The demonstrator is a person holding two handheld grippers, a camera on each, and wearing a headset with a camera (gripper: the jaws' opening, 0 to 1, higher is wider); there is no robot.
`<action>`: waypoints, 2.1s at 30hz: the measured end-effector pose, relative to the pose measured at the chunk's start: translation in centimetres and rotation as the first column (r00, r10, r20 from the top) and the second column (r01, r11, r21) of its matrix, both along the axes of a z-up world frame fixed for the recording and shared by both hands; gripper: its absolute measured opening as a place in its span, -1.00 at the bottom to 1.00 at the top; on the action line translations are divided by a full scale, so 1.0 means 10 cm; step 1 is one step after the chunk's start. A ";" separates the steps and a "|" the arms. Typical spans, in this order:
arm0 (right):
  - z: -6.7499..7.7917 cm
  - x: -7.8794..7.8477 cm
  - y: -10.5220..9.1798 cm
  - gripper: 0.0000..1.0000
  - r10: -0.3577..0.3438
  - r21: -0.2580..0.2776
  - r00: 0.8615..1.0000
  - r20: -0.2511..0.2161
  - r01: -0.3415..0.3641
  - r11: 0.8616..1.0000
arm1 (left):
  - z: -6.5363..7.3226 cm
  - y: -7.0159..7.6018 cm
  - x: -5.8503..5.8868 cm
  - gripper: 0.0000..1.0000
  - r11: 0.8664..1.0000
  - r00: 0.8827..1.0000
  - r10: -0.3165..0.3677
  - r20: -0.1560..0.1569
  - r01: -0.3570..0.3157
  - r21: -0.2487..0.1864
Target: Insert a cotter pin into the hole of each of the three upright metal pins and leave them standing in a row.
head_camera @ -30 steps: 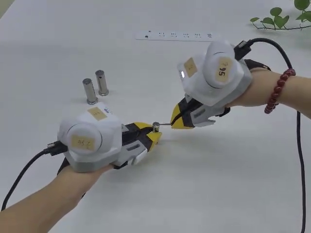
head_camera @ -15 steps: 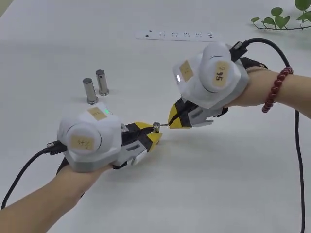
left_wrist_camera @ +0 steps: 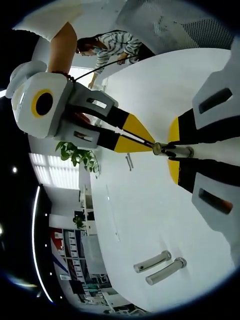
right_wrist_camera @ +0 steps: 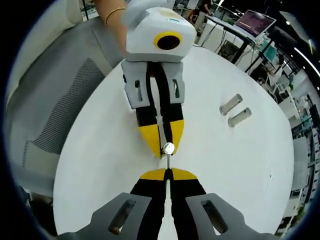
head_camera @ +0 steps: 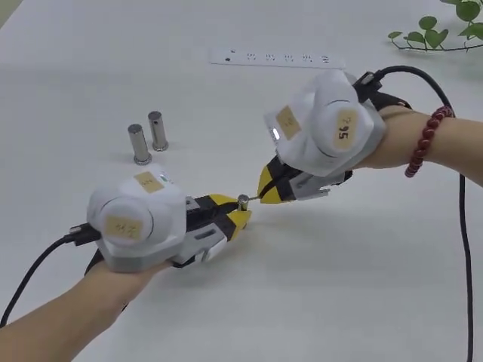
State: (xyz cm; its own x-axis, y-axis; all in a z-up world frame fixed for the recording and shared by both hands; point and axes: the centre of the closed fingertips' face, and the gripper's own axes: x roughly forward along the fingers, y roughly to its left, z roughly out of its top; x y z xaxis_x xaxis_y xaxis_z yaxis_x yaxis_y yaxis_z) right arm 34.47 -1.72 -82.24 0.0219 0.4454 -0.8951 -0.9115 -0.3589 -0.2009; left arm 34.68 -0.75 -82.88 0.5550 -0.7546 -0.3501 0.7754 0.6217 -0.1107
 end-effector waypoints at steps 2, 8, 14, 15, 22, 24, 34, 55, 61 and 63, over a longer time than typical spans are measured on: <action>0.00 0.00 0.00 -0.94 0.008 0.004 1.000 0.003 -0.008 1.000 | 0.00 0.00 0.00 -0.85 1.000 1.000 -0.002 0.001 0.002 0.000; 0.02 -0.02 0.04 -0.94 0.012 0.021 1.000 -0.010 -0.012 1.000 | 0.00 0.00 0.00 -0.85 1.000 1.000 -0.005 0.006 0.005 0.000; 0.02 -0.04 0.08 -0.94 0.014 0.027 1.000 -0.014 -0.014 1.000 | -0.01 -0.01 0.00 -0.85 1.000 1.000 -0.005 0.005 0.005 -0.003; 0.02 -0.04 0.08 -0.94 0.013 0.028 1.000 -0.016 -0.013 1.000 | -0.01 -0.01 0.00 -0.85 1.000 1.000 -0.005 0.004 0.005 -0.004; 0.02 -0.06 0.11 -0.94 0.007 0.031 1.000 -0.028 -0.006 0.999 | -0.02 -0.01 0.00 -0.85 1.000 1.000 -0.006 0.004 0.006 -0.008; 0.02 -0.07 0.11 -0.94 0.006 0.032 1.000 -0.029 -0.005 0.999 | -0.01 -0.01 0.00 -0.85 1.000 1.000 -0.006 0.006 0.006 -0.008; 0.02 -0.07 0.14 -0.93 -0.008 0.040 0.999 -0.047 0.010 0.999 | -0.01 -0.02 -0.01 -0.85 1.000 1.000 -0.010 0.006 0.010 -0.008; 0.05 -0.04 0.05 -0.82 -0.064 0.037 0.995 -0.073 0.067 0.997 | -0.02 -0.02 -0.01 -0.85 1.000 1.000 -0.014 0.006 0.014 -0.007; 0.06 -0.05 0.06 -0.89 -0.060 0.043 0.995 -0.074 0.064 0.997 | -0.02 -0.02 -0.01 -0.85 1.000 1.000 -0.015 0.005 0.015 -0.007; 0.06 -0.06 0.06 -0.90 -0.058 0.046 0.995 -0.076 0.061 0.997 | -0.02 -0.02 -0.01 -0.85 1.000 1.000 -0.015 0.006 0.015 -0.006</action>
